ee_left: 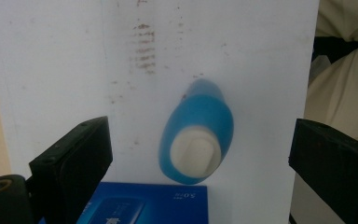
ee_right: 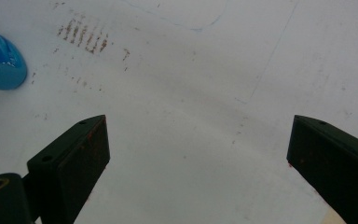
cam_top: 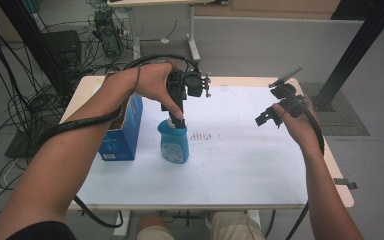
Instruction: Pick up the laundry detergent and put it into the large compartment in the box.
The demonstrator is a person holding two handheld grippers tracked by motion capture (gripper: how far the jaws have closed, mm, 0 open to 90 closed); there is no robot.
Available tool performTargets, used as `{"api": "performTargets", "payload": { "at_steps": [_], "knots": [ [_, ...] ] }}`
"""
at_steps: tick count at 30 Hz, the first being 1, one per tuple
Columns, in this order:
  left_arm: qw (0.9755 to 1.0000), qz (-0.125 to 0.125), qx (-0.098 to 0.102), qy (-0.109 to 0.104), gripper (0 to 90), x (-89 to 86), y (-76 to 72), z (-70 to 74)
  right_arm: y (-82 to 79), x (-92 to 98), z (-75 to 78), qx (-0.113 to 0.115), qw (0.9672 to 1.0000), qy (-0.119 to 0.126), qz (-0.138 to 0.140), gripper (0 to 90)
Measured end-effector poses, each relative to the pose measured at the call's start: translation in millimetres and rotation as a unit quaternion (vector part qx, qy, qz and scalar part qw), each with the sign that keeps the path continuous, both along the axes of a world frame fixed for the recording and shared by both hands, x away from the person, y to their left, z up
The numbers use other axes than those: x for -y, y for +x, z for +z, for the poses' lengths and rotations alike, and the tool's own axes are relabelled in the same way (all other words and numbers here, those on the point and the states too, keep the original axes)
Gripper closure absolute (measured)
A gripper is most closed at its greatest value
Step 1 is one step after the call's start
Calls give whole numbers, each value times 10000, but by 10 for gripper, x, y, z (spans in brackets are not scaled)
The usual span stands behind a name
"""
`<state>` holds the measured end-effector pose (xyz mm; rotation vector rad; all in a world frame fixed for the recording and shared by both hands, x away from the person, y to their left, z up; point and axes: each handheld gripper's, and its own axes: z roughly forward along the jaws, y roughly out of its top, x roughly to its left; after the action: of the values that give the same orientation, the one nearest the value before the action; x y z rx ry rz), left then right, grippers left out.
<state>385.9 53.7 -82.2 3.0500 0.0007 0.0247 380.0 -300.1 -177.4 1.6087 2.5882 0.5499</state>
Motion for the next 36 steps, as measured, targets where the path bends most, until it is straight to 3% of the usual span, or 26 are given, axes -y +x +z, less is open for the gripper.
{"api": "performTargets", "payload": {
  "at_steps": [25, 36],
  "knots": [
    [9999, -56, -59, 81, 64, -101, 107, -115, -23, -2, 80, -100, 9998, -114, -147, 62],
    [9996, -41, -269, 123, 64, -123, 159, -319, -35, -41, 108, -90, 9998, -139, -106, 62]
  ]
}}
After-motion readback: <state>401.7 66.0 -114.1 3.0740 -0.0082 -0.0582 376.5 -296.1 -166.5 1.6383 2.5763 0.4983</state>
